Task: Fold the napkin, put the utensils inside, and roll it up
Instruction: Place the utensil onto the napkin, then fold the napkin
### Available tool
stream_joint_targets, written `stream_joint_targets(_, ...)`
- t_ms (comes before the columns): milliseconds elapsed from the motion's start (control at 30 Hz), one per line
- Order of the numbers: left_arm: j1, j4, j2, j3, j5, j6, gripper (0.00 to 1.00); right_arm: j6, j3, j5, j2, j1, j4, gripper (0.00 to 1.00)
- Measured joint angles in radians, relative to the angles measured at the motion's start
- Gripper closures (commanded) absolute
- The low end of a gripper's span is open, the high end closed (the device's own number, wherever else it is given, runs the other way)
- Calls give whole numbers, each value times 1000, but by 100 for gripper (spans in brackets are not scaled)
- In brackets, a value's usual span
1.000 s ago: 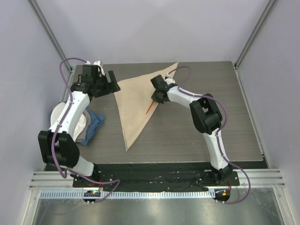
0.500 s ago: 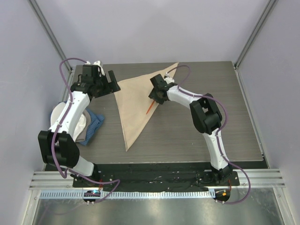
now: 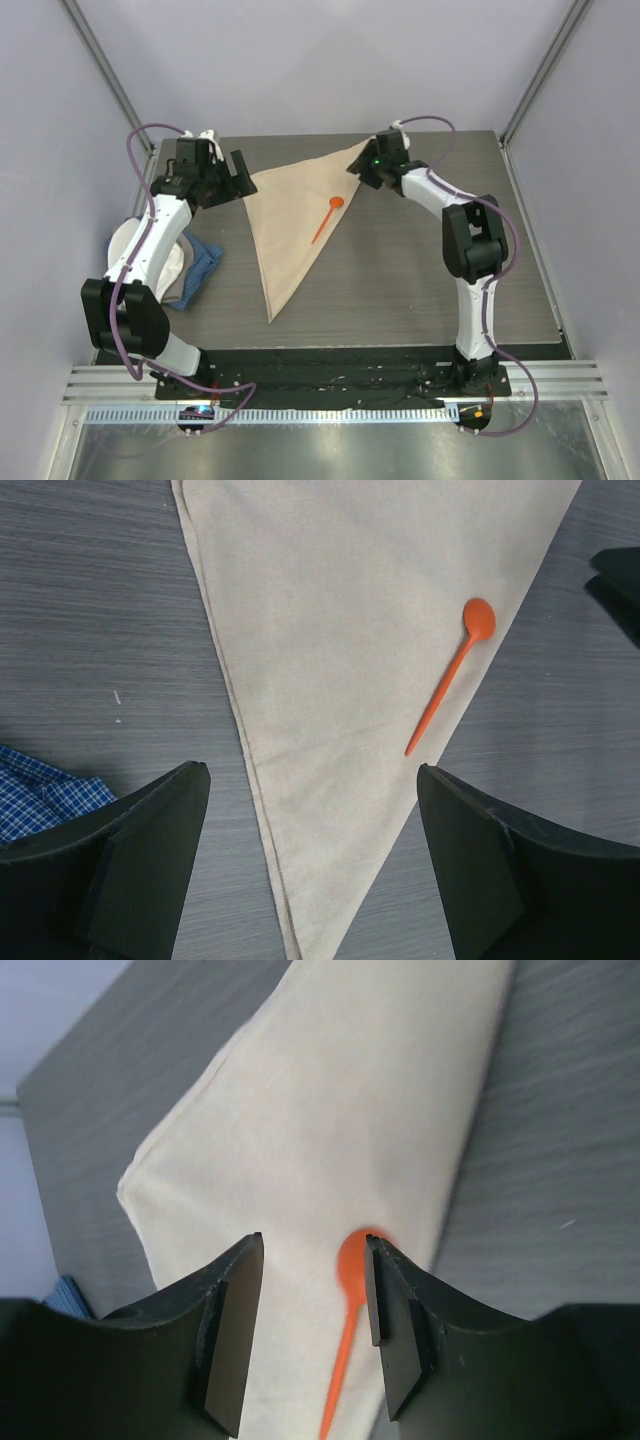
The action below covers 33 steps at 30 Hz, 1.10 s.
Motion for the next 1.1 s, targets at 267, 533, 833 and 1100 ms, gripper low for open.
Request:
stream_joint_targets(267,0,0,0,0,-4,0,10,-49,-13,-126,77,-203,122,47)
stream_joint_targets(533,0,0,0,0,-9,2,10,-31,110,-229,266,-228,204,50)
stream_joint_targets(833,0,0,13,0,-11,3,10,11,311,-269,414,-229,218,58)
stream_joint_targets(1100,0,0,15,0,-11,3,10,36,356,-270,442,-230,197,61)
